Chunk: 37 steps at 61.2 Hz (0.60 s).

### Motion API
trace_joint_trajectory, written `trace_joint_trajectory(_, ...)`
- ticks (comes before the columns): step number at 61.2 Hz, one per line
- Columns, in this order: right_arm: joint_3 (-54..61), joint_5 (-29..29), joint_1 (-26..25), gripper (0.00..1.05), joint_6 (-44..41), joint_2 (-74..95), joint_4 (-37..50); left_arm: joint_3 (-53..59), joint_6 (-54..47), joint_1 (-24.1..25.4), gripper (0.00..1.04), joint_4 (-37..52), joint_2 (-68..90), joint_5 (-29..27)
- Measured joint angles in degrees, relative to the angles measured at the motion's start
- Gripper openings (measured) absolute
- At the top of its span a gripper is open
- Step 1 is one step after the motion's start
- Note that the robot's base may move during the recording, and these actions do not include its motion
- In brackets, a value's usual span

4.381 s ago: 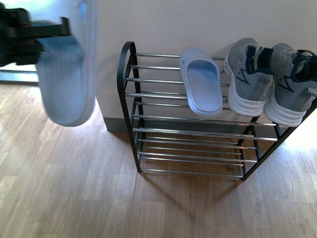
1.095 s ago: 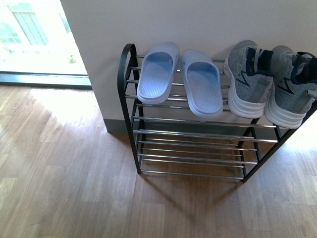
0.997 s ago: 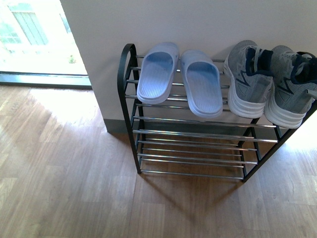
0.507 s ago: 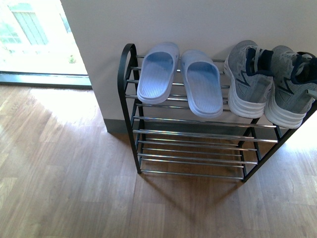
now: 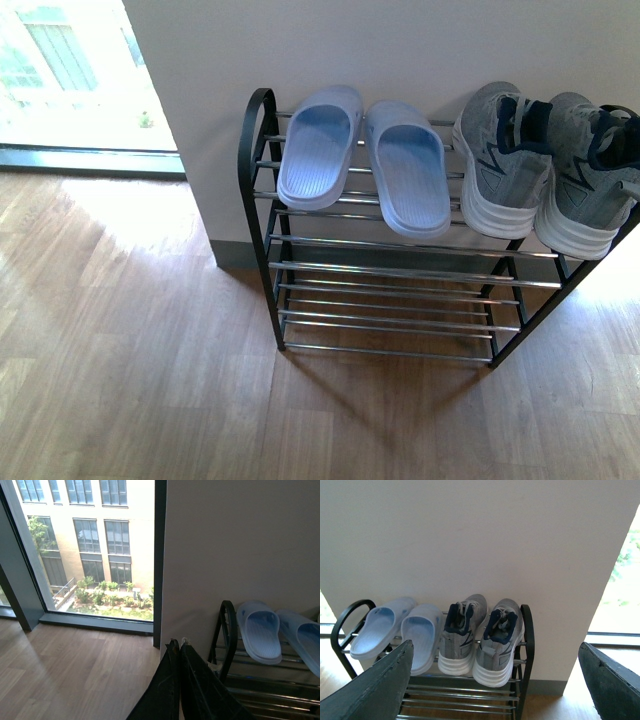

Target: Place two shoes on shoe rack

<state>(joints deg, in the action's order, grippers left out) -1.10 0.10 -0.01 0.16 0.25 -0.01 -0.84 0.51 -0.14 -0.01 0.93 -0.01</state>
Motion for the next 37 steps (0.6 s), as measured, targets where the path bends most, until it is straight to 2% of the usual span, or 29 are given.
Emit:
trace_joint_trajectory(11,0.0,0.0,0.0,0.96,0.0,0.0,0.0,0.0,0.0,0.0,0.01,0.0,0.0,0.0)
trace_joint_trajectory(13,0.0,0.0,0.0,0.96,0.0,0.0,0.0,0.0,0.0,0.0,0.05,0.0,0.0,0.0)
trace_joint_trajectory(37,0.0,0.0,0.0,0.96,0.0,0.0,0.0,0.0,0.0,0.0,0.75,0.0,0.0,0.0)
